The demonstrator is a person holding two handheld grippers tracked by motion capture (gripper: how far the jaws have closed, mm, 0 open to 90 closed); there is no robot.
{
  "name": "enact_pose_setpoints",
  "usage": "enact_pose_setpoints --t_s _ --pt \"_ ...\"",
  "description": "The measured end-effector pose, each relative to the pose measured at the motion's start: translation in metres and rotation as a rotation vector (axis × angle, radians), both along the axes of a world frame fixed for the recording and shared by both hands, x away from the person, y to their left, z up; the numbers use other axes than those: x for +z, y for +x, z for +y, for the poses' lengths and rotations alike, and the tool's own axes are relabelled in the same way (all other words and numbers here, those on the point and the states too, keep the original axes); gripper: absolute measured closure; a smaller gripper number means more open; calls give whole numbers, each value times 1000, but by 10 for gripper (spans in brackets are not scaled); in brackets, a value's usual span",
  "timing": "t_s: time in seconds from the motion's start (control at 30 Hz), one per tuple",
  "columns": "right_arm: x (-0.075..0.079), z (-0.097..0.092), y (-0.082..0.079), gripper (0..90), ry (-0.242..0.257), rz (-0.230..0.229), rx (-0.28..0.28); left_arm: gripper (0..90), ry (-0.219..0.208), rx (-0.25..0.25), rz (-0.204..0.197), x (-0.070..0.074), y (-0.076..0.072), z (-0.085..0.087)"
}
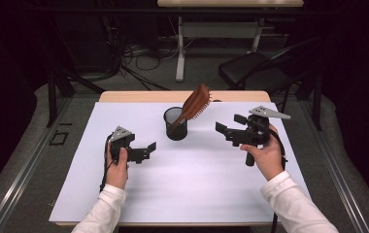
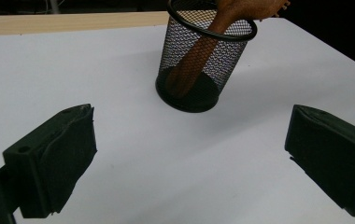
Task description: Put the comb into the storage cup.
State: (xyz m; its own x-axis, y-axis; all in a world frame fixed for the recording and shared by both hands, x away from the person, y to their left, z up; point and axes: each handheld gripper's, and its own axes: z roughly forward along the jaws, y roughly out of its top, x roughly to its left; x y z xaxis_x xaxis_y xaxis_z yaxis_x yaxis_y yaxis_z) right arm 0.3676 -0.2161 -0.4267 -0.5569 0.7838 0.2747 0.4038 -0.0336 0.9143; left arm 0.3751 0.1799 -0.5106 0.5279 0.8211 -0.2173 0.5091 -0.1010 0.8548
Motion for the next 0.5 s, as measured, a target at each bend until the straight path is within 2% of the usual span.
enact_pose_setpoints --t_s 0.1,0.27,0.5 --pt "-4 0 -4 97 -13 -8 0 22 2 -11 -2 1 0 -2" --pt "-10 2 -11 94 -69 -22 9 22 2 -18 -11 5 -1 -2" --pt "-22 6 -20 94 -123 -18 22 22 3 -25 -12 7 -2 -2"
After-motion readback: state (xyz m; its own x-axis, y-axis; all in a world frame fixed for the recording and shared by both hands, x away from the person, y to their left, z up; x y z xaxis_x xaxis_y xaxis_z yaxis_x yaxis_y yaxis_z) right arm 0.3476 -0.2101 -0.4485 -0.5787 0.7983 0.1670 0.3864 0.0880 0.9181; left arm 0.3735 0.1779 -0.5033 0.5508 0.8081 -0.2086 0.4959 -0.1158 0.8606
